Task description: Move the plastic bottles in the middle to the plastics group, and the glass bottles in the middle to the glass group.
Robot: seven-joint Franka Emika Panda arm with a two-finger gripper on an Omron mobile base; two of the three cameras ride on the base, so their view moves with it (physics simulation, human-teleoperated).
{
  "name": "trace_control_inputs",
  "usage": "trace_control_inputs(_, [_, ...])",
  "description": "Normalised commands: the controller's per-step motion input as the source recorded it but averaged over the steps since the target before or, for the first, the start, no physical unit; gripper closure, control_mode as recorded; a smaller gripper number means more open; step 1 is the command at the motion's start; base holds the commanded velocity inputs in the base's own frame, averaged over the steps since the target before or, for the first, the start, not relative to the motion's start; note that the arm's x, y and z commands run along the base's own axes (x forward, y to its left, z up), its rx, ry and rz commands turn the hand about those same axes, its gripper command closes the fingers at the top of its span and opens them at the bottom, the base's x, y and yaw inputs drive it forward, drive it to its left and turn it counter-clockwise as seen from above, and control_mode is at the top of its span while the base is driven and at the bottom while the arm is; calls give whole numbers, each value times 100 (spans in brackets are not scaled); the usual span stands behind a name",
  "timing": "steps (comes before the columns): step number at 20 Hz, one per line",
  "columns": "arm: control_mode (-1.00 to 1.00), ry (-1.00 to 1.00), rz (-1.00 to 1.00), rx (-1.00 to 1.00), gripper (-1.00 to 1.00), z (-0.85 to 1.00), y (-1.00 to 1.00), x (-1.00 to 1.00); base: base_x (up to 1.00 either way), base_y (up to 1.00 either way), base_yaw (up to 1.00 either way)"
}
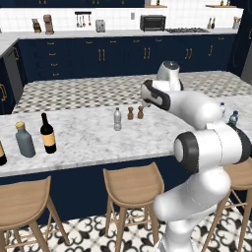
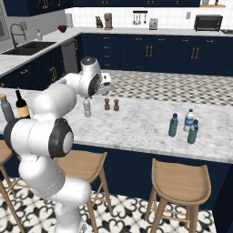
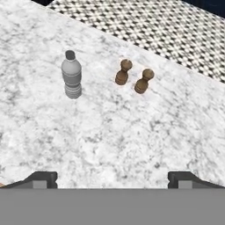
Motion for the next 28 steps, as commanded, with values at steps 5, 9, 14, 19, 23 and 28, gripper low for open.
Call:
trace_control_inputs(5, [-100,-11,-4,6,-100,5,100,21,0,0,0])
trace_control_inputs(9, [-100,-3,-44,16,-100,0,84,23,0,0,0])
trace_control_inputs(14, [-100,2,-43,13,-100,0,50,0,0,0,0])
trace_control_inputs(19, [-100,2,1,0,-100,-8,10,2,0,0,0])
trace_control_inputs(23, [-100,12,11,4,-100,-26,0,36,0,0,0])
trace_control_inputs(28, [-100,11,10,4,-100,-37,0,75,0,0,0])
